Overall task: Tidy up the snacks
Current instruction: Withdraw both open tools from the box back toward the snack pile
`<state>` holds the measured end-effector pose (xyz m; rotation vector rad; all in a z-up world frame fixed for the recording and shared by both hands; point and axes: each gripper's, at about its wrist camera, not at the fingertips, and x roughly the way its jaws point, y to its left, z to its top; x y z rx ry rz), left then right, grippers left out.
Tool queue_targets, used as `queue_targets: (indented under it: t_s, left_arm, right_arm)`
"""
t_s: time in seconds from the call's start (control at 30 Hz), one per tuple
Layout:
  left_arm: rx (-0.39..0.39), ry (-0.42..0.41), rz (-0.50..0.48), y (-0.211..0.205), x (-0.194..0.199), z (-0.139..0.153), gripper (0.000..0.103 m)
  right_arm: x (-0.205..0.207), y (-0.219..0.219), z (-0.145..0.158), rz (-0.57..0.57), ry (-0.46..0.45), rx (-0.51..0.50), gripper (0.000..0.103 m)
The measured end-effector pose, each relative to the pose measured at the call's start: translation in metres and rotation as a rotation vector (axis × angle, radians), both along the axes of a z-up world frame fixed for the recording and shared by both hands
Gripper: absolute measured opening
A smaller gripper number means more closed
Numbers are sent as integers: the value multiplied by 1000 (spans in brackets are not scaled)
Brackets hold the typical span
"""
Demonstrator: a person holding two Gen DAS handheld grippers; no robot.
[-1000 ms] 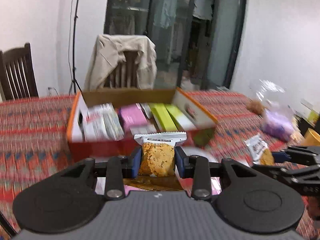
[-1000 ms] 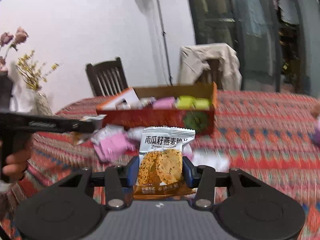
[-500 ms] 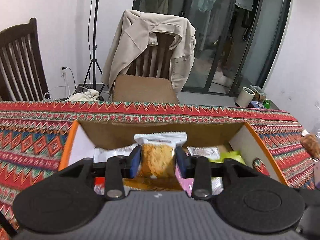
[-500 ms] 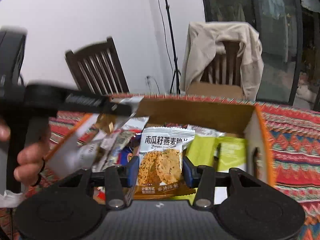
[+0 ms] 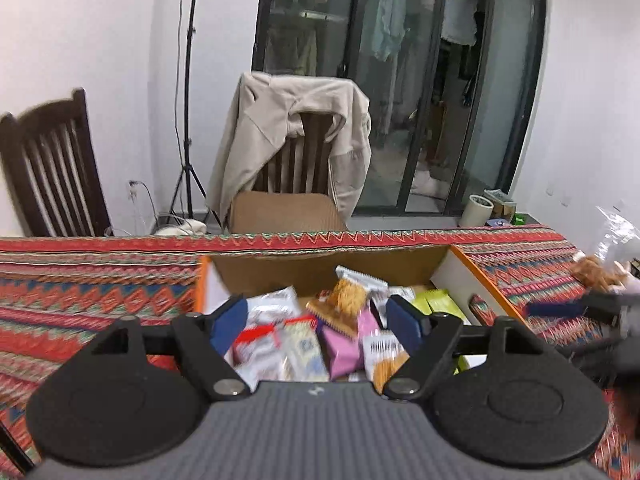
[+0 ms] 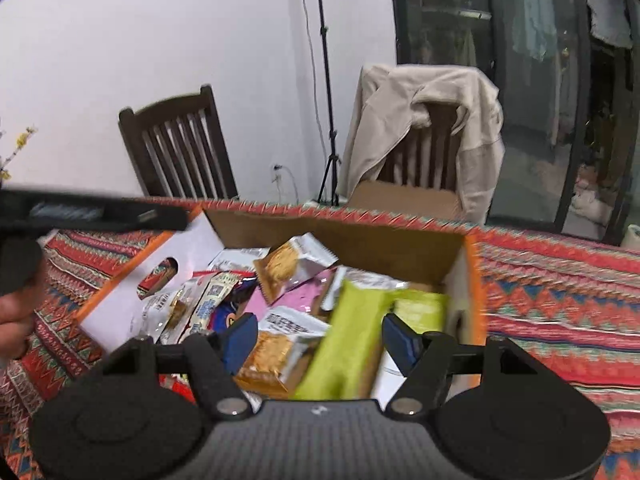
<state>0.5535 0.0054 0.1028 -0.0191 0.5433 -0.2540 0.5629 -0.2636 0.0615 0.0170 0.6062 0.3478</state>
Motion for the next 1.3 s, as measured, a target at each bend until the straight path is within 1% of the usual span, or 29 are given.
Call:
queue_targets:
  t_s: [0.07, 0.1, 0.23, 0.33, 0.47, 0.57, 0.67, 0.73, 0.8, 0.87, 0.93, 1.03, 1.1, 1.3]
  left_arm:
    - [9, -30, 10, 9, -39, 2, 83]
    - [10, -37, 10, 13, -60, 1, 83]
    - [37, -63, 15, 20, -134, -5, 86]
    - [65, -92, 32, 19, -186, -10, 88]
    - [60, -117, 56, 20, -243, -19, 88]
    - [36, -120, 98, 21, -279, -29, 91]
    - [42, -127, 139, 14, -312, -45, 94]
    - [43, -114, 145, 12, -330, -58, 96]
    - [45, -73, 143, 8, -341, -70, 96]
    - [62, -39, 142, 7, -347, -79, 96]
    - [70, -16, 152, 8, -349, -86, 96]
    - [52, -3, 156, 13, -353, -88, 96]
    - [52, -8, 152, 13, -352, -88, 96]
    - [57, -12, 120, 6, -341, -86, 96]
  right_arm:
    - [-26, -15, 10, -14, -28, -1, 78]
    - [-39, -22, 15, -19, -40, -2, 79]
    - [-98, -46, 27, -36, -82, 9, 80]
    - [-144, -56, 28, -47, -109, 2, 82]
    - [-203, -60, 19, -47, -125, -23, 83]
    - [-243, -59, 8, -70, -139, -40, 85]
    - [-282, -53, -6, -107, -154, -61, 90]
    - [-307, -51, -18, -118, -150, -66, 90]
    - [-330, -51, -31, -128, -122, -47, 90]
    - [-350, -51, -47, -124, -75, -23, 90]
    - [-364, -50, -63, -126, -21, -10, 90]
    - [-376, -50, -79, -144, 37, -10, 90]
    - [-381, -52, -83, -165, 43, -14, 90]
    - [-380, -59, -77, -205, 11, 1, 90]
